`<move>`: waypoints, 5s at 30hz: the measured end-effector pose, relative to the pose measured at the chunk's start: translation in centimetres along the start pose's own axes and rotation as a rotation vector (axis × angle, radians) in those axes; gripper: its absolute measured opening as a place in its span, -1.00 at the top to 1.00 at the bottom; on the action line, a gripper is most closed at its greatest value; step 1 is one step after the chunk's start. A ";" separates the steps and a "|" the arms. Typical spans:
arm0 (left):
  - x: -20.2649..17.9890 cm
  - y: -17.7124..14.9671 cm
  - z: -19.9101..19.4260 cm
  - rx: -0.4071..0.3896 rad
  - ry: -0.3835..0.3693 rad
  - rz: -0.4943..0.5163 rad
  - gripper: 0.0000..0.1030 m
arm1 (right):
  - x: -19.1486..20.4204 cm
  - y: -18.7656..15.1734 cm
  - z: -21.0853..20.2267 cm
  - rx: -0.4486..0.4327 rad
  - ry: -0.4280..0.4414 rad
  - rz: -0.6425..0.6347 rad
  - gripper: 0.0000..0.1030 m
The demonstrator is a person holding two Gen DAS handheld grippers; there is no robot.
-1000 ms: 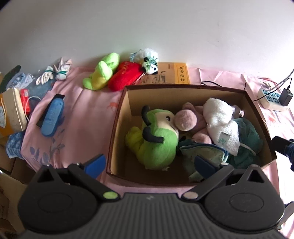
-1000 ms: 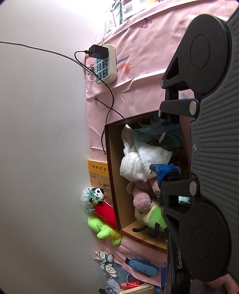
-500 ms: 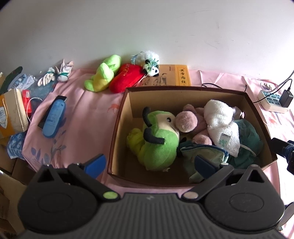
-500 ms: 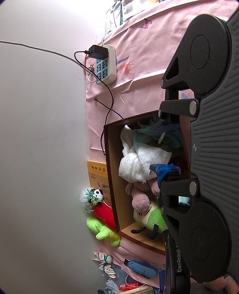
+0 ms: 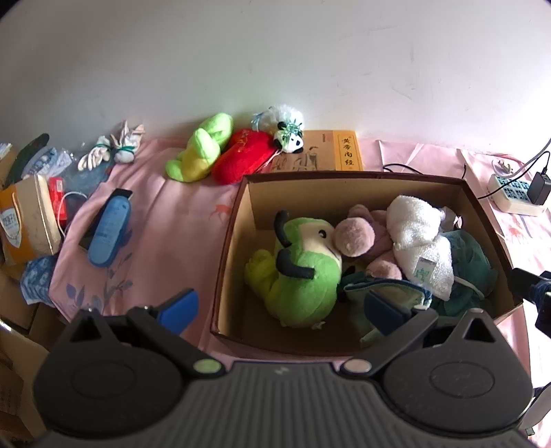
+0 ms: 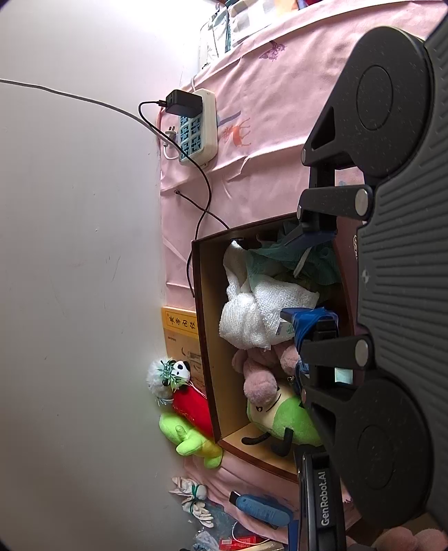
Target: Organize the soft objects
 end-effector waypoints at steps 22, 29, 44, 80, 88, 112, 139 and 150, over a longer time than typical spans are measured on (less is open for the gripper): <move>-0.1 -0.1 -0.3 -0.028 -0.025 0.005 -0.98 | 0.9 0.2 0.7 0.055 0.015 0.004 0.59; -0.2 -0.1 -0.6 -0.041 -0.028 0.011 -0.98 | 1.1 0.1 0.9 0.057 0.014 -0.012 0.58; -0.5 -0.2 -0.8 -0.043 -0.036 0.024 -0.98 | -0.7 0.2 0.1 0.007 0.038 0.049 0.58; -0.7 -1.2 0.8 0.073 -0.031 0.043 -0.98 | -1.2 -0.9 0.6 0.082 0.065 0.050 0.57; -1.1 -2.0 0.5 0.107 -0.040 0.052 -0.98 | -1.1 -1.7 0.3 0.128 0.080 0.054 0.57; -1.2 -7.4 -0.8 0.180 0.047 0.020 -0.98 | 0.3 -6.1 -1.6 0.235 0.170 -0.067 0.56; -2.2 -6.4 -1.7 0.157 0.080 -0.042 -0.90 | -1.9 -3.3 -2.8 0.115 0.272 -0.063 0.56; -3.3 -2.3 -1.4 0.094 0.053 -0.004 -0.02 | -3.7 -0.5 -2.5 0.016 0.237 0.004 0.55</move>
Point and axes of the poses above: each gripper's, at about its wrist camera, not at the fingertips, and z roughly the way its jaws point, x to its left, y to its top, the point moved 6 cm from there along z, roughly the way its jaws point, and after that the axes turned 3 degrees about z, right-handed, at the moved point
